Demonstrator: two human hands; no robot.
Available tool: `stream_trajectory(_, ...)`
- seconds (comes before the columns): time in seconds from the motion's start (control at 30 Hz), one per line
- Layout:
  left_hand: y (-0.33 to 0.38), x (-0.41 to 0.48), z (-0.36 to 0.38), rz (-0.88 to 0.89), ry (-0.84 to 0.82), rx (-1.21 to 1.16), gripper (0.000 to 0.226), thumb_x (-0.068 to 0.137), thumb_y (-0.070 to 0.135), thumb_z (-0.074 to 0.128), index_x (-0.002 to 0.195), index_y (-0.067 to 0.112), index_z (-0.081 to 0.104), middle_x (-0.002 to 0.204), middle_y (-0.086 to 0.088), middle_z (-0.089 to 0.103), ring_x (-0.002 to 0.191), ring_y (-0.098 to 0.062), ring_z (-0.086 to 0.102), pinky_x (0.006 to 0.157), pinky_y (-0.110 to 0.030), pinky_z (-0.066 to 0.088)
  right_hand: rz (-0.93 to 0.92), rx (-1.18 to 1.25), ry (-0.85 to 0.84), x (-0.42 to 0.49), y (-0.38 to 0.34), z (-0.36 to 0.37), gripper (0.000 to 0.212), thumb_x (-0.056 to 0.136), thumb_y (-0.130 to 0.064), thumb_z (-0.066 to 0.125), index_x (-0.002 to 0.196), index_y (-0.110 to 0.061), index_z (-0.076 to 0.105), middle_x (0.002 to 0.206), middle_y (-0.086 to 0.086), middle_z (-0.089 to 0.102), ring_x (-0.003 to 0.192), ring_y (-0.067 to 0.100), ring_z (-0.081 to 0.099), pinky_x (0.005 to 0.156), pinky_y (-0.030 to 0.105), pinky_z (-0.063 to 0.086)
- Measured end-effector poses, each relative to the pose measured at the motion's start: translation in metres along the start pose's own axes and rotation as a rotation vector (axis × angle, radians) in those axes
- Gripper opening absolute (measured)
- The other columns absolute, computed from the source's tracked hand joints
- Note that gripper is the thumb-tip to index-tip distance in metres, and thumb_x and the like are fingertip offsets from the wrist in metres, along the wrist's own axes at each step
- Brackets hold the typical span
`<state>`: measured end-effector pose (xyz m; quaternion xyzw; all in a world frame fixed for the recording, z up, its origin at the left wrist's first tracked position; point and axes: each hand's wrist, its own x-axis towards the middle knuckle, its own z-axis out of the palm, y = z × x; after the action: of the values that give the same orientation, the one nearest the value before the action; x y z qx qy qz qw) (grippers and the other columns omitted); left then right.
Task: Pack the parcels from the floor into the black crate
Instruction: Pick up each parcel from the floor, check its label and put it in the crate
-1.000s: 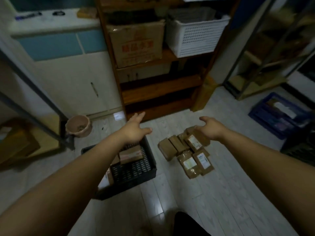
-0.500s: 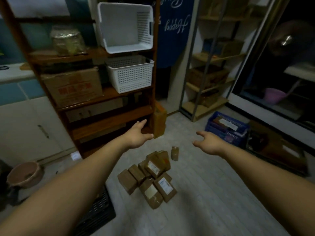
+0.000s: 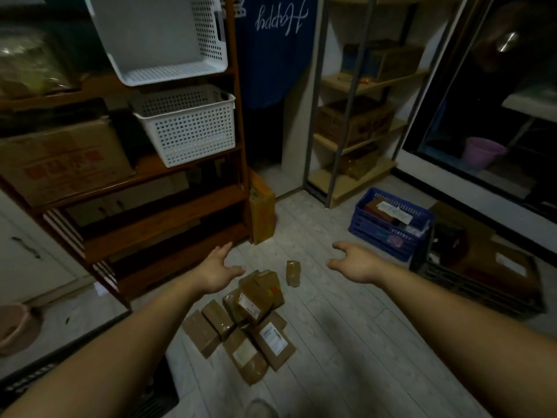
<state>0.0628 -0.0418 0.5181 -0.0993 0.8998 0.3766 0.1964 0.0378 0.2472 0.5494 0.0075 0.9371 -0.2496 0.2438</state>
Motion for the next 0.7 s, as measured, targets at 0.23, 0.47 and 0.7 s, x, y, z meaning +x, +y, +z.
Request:
stream_trajectory(0.23,-0.019,0.091,0.003,-0.078,-0.084,-0.039,0.079,0.090,0.043,0.055,0.151,0.025,0.009,0.160,-0.005,0.005,0.146,-0.027,0.012,0.116,-0.042,0.018,0.053,-0.035,-0.098,0.087,0.002,-0.018,0.067,0.094,-0.040,0.053,0.150,-0.015,0.026,0.155,0.007,0.027,0.139,0.024,0.032,0.110,0.027,0.026)
stream_trajectory(0.47,-0.061,0.142,0.009,-0.251,-0.065,-0.127,0.078,0.091,0.041,0.055,0.151,0.021,0.009,0.160,-0.007,0.006,0.145,-0.027,0.013,0.117,-0.040,0.020,0.023,-0.028,-0.250,0.188,-0.023,0.004,0.060,0.095,-0.035,0.053,0.146,-0.010,0.033,0.148,0.009,0.038,0.133,0.024,0.041,0.105,0.027,0.033)
stream_trajectory(0.7,-0.118,0.202,0.060,-0.480,0.048,-0.365,0.102,0.062,0.066,0.063,0.147,0.022,0.027,0.143,-0.010,0.044,0.125,-0.025,0.048,0.102,-0.039,0.044,-0.173,-0.133,-0.481,0.322,-0.031,0.082,0.010,0.094,-0.023,0.056,0.085,-0.027,0.058,0.086,-0.010,0.056,0.079,0.007,0.056,0.070,0.022,0.045)
